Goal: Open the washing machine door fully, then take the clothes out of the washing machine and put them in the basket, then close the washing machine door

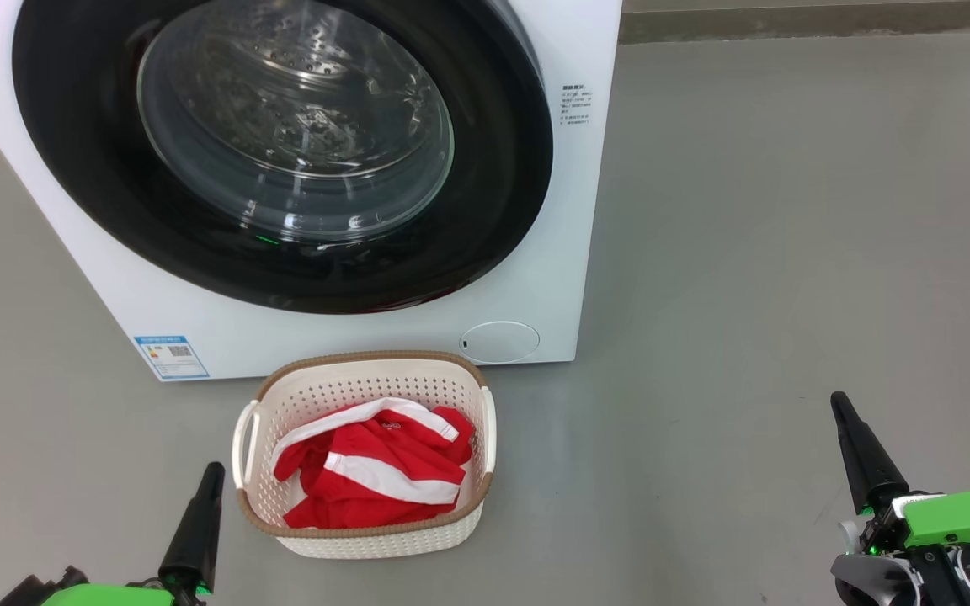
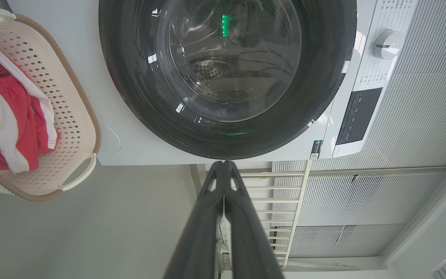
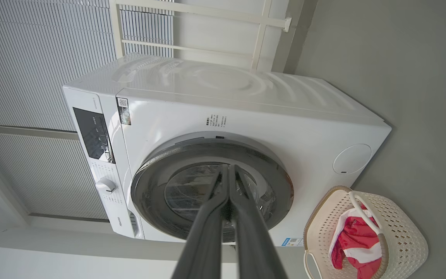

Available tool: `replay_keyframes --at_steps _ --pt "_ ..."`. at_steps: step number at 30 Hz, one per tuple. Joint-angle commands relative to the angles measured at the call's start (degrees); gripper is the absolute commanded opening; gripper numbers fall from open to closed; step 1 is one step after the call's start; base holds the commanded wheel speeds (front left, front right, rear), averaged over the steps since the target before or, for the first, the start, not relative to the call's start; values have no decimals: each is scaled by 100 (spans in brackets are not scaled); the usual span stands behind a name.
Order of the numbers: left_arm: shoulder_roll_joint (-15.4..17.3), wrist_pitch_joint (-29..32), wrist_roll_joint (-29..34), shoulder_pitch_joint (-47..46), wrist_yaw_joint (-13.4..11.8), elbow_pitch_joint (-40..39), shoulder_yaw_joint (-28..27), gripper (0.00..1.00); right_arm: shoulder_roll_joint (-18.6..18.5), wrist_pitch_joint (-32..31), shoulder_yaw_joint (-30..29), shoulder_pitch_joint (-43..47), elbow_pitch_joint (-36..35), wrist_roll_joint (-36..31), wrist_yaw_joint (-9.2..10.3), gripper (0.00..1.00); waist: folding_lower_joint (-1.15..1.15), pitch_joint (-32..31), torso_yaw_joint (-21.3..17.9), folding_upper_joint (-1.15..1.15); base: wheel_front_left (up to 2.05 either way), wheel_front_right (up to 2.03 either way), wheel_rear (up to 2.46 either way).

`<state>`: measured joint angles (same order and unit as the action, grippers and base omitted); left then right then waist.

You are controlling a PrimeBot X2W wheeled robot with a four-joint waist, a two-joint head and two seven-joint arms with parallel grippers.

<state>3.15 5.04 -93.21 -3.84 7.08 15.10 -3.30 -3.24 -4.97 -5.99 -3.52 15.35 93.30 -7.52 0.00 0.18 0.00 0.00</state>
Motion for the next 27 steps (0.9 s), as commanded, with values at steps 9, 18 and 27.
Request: replay_keyframes --at_steps 9,18,27 --pt "57 53 10 -225 41 -110 -208 0 -61 -45 80 -254 -141 -3 3 0 0 0 0 0 0 0 0" --pt "47 64 21 -226 41 -109 -221 0 -50 -57 65 -255 -140 -16 3 0 0 0 0 0 0 0 0" --pt "39 74 31 -227 41 -109 -233 0 -41 -68 51 -257 -139 -27 3 0 0 0 0 0 0 0 0"
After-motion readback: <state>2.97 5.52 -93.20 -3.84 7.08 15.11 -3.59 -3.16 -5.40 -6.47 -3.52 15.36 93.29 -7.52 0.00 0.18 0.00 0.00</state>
